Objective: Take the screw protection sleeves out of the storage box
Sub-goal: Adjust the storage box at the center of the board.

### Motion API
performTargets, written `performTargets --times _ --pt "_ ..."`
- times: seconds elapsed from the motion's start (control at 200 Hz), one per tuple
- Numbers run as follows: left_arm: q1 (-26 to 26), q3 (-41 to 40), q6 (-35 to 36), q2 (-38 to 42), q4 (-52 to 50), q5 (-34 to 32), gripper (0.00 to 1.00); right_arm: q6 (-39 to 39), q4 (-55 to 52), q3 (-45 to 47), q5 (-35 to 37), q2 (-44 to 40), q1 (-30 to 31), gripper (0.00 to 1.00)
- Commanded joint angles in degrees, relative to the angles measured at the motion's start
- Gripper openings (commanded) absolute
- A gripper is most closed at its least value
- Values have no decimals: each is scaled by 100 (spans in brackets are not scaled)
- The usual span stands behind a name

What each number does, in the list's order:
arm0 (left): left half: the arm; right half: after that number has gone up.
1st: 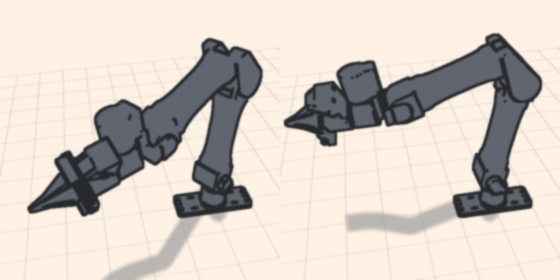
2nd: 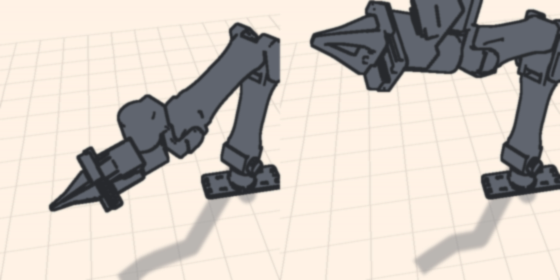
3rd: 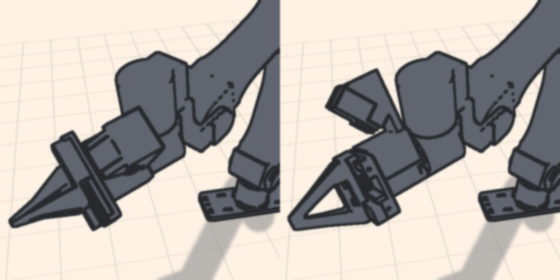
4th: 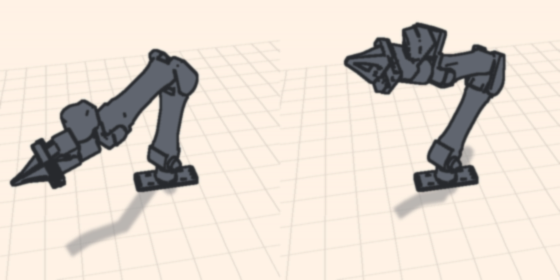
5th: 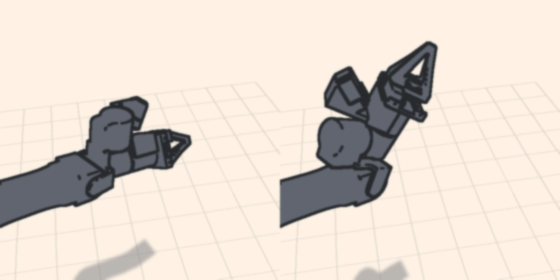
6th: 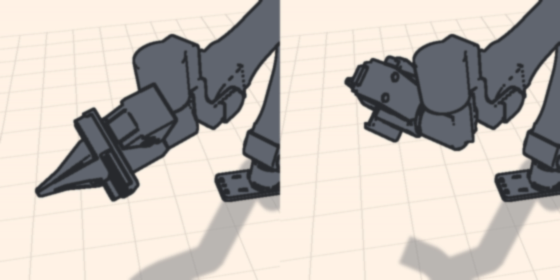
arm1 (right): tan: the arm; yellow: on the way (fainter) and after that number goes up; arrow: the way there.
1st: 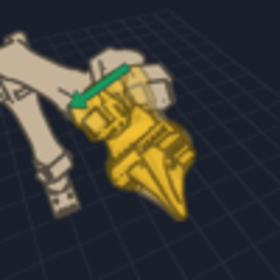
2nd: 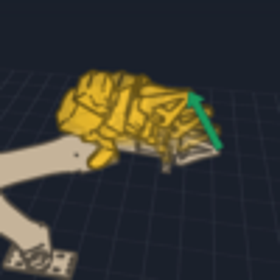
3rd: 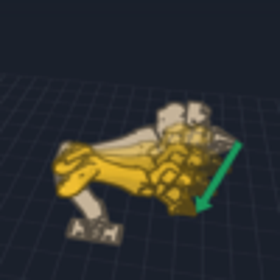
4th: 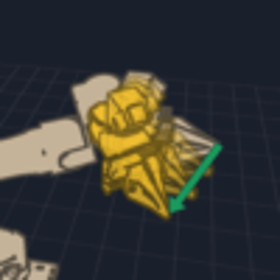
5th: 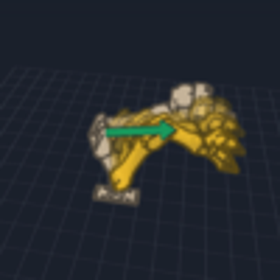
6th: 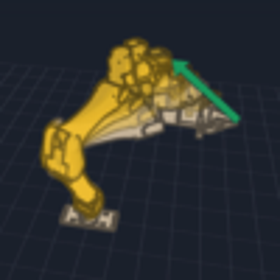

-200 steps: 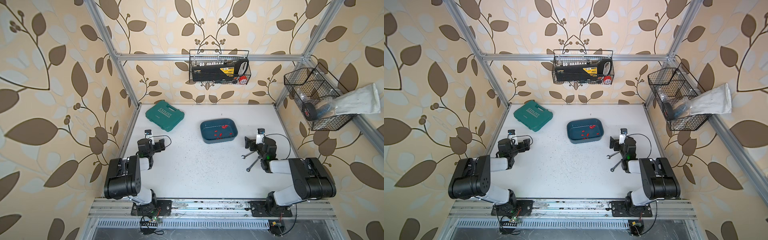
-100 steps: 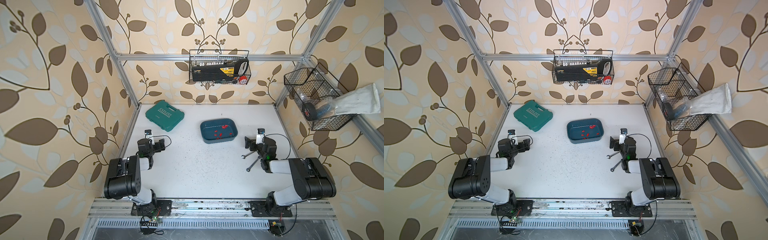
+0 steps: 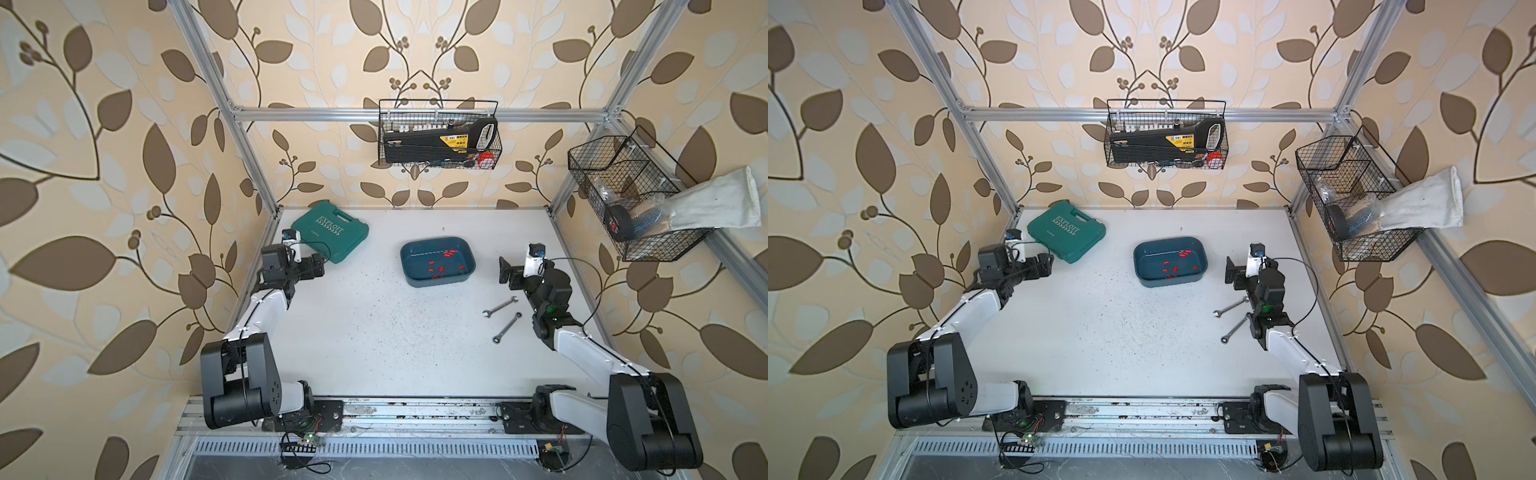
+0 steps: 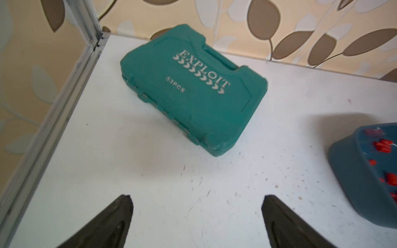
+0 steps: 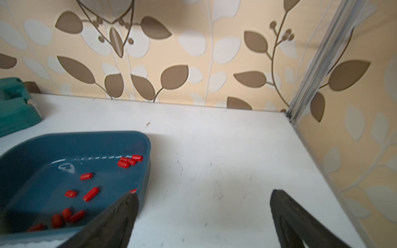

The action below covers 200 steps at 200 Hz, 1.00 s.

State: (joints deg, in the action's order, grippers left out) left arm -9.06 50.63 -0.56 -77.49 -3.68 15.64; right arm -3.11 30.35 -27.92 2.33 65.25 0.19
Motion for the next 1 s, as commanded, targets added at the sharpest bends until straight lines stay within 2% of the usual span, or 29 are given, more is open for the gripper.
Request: performTargets --times 0.0,0.125,0.205,0.25,0.305,0.38,0.45,0.54,0.79,0.995 --pt "-32 1011 571 46 -2705 999 99 -479 -1846 -853 -154 -96 -39 99" --pt "-17 1839 1100 -169 -3935 2054 99 -752 -3455 -1893 -1459 102 -37 99" --pt "45 2072 1290 -231 -4173 2527 99 -1365 -4675 -2699 -2827 411 -25 99" --pt "122 2144 1384 -266 -4178 2592 99 -1449 -5109 -3097 -3136 655 78 99" --pt "292 2247 1692 -337 -4253 2588 99 -1463 -5554 -3583 -2955 1020 396 99" --pt "674 2395 2088 -467 -4368 2209 99 -1556 -6095 -4153 -2693 1557 923 99" --pt "993 2423 2379 -692 -4328 1912 99 -1427 -6286 -4536 -2467 1987 1358 99" --pt "1222 2247 2555 -720 -4056 1908 99 -1127 -6423 -5004 -2050 2559 1925 98" --pt "1284 1460 2377 -556 -3199 1850 99 305 -6323 -6082 -1090 4017 2942 86" --pt "1284 1271 2332 -556 -3063 1608 99 964 -6154 -6871 -721 5044 3285 71"
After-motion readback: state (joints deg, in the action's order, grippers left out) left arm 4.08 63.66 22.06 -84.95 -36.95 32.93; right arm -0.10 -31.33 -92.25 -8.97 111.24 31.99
